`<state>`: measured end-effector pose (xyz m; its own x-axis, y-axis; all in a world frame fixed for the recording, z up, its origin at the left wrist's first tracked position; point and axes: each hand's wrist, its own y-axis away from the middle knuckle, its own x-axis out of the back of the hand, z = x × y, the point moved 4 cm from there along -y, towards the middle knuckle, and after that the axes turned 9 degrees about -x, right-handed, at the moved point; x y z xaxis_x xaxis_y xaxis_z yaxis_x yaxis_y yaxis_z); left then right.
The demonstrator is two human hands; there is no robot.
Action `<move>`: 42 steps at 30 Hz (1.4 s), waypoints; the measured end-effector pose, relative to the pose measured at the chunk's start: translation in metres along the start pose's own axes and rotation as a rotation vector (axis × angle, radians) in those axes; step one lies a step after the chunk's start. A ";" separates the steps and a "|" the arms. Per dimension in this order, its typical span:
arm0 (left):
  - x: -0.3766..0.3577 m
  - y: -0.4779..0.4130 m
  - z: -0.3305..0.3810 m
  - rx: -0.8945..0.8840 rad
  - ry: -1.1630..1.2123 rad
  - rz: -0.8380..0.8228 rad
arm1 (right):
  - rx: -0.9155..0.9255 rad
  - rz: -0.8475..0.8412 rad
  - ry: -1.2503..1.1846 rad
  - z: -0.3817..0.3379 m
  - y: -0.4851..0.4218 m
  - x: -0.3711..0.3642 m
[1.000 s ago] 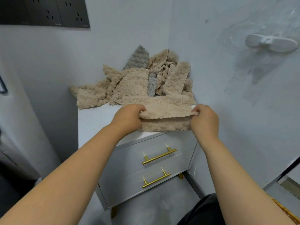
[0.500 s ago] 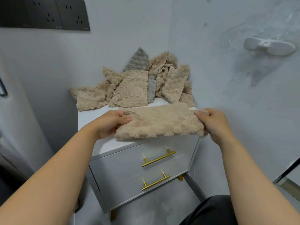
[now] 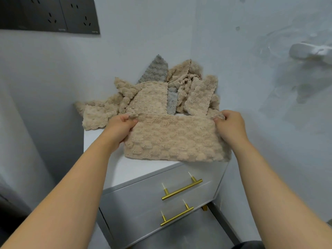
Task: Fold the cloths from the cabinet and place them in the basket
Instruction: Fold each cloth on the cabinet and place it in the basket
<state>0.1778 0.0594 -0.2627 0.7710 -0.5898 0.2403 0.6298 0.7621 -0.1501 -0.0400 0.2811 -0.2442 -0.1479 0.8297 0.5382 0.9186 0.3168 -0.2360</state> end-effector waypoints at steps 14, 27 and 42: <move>-0.089 -0.001 -0.016 -0.339 -1.083 -0.580 | 0.159 -0.303 0.733 0.010 0.025 -0.054; -0.075 0.013 0.026 -0.251 -1.240 -0.557 | -0.173 -0.017 0.344 0.029 0.035 -0.008; -0.070 0.022 0.021 -0.213 -1.203 -0.554 | -0.996 -0.197 -0.831 0.052 0.073 -0.030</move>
<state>0.1362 0.1232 -0.2623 -0.0809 -0.1212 0.9893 0.9171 0.3798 0.1215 0.0127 0.3031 -0.3202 -0.1613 0.9558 -0.2458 0.6781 0.2883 0.6761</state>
